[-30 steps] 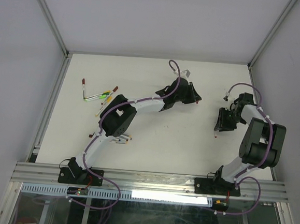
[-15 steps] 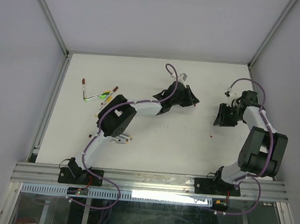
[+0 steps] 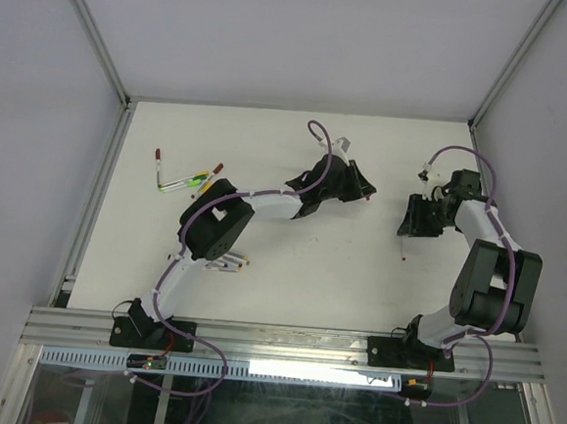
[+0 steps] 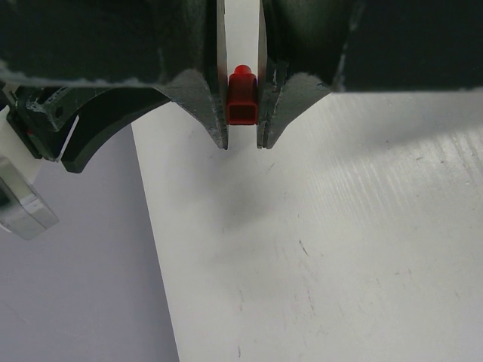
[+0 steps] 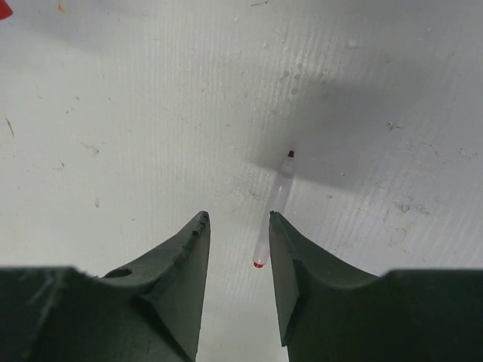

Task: Open the pen caps
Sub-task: Place the pen cap at the center of the board.

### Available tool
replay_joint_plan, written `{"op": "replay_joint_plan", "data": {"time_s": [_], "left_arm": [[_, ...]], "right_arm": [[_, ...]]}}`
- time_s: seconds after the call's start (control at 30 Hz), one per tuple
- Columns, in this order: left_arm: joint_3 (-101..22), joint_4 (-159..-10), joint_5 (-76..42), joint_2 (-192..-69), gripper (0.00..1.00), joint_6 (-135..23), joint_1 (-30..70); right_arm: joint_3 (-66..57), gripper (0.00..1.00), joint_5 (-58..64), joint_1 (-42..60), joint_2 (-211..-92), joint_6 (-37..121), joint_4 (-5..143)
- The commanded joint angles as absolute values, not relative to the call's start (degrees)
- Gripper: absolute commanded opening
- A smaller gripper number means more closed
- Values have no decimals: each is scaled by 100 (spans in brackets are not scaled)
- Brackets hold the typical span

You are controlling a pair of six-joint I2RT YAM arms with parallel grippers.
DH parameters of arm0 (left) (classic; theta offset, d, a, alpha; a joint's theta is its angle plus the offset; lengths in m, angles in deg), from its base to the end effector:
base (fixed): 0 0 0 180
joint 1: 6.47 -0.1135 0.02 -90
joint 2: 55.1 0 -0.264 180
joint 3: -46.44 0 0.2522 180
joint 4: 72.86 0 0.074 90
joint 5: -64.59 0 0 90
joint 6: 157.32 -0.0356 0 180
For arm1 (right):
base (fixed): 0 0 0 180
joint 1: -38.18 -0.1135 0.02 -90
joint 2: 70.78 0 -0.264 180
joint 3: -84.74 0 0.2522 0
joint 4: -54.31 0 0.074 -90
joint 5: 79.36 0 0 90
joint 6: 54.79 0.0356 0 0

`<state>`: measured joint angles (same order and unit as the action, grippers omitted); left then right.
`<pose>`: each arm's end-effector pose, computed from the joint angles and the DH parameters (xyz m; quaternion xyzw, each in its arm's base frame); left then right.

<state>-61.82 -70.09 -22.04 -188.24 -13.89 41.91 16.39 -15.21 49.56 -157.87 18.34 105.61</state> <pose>0.3510 -0.3982 0.1588 -0.0201 0.8291 -0.4486 0.3330 0.2792 -0.0404 0.1965 -0.0847 0.9570 0.1724 0.2176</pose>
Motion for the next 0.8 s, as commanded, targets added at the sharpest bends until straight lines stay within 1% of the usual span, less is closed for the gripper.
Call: {"op": "replay_joint_plan", "data": {"time_s": [0.0, 0.23, 0.33, 0.57, 0.77], "left_arm": [[-6178, -6552, -2127, -18410, 0, -1253, 4207], [-6310, -6396, -1905, -18590, 0, -1068, 4205], [-6652, -6405, -1777, -18860, 0, -932, 4227], [-8340, -7027, -1546, -20029, 0, -676, 4359], [-9511, -8156, -2167, -20698, 0, -1153, 4542]], "right_arm": [[1524, 40, -1706, 4935, -15607, 1824, 10370], [1516, 40, -1795, 4940, -15599, 1853, 10328], [1463, 41, -1563, 4992, -15712, 1902, 10303], [1431, 42, -1264, 5410, -15840, 2092, 10223], [1427, 42, -1213, 5560, -15833, 2139, 10164]]}}
